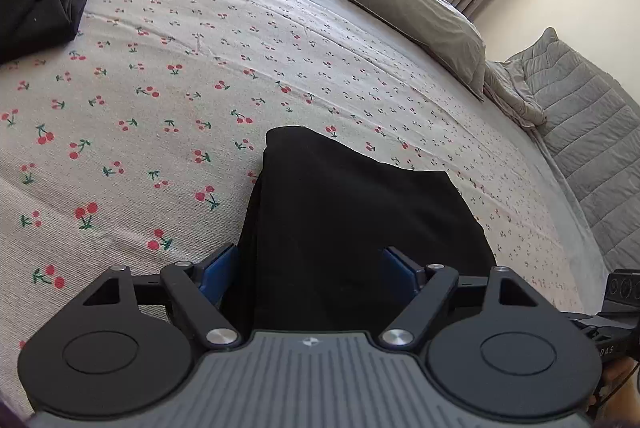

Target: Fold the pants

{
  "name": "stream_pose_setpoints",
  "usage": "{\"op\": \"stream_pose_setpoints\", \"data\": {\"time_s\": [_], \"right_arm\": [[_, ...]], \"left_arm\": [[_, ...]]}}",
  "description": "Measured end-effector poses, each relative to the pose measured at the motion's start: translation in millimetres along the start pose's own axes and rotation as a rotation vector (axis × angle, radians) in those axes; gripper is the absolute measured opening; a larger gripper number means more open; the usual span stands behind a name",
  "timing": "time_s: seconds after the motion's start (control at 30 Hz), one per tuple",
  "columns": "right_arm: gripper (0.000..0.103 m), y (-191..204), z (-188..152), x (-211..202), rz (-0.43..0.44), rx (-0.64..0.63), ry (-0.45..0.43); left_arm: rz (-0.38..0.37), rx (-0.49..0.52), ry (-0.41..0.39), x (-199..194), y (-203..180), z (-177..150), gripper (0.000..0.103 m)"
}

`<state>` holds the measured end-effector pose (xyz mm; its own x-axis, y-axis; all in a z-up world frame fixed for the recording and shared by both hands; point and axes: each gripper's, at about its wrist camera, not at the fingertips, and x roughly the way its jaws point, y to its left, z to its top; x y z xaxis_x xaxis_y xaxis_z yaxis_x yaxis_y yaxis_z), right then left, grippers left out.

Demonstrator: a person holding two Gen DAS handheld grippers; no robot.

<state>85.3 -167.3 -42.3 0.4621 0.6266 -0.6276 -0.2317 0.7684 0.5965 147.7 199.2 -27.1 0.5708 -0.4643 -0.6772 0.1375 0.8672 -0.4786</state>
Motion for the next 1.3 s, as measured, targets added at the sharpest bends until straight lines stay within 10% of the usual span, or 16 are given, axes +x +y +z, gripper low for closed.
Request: {"op": "stream_pose_setpoints", "data": {"time_s": [0.2, 0.63, 1.3], "right_arm": [[0.077, -14, 6, 12, 0.061, 0.1, -0.092], [0.012, -11, 18, 30, 0.041, 0.201, -0.195], [0.011, -83, 39, -128, -0.084, 0.273, -0.464]], "left_arm": [[-0.149, -0.102, 0.025, 11, 22, 11, 0.057], [-0.32, -0.119, -0.017, 5, 23, 7, 0.027], [-0.518, -0.07, -0.029, 82, -130, 23, 0.024]]}}
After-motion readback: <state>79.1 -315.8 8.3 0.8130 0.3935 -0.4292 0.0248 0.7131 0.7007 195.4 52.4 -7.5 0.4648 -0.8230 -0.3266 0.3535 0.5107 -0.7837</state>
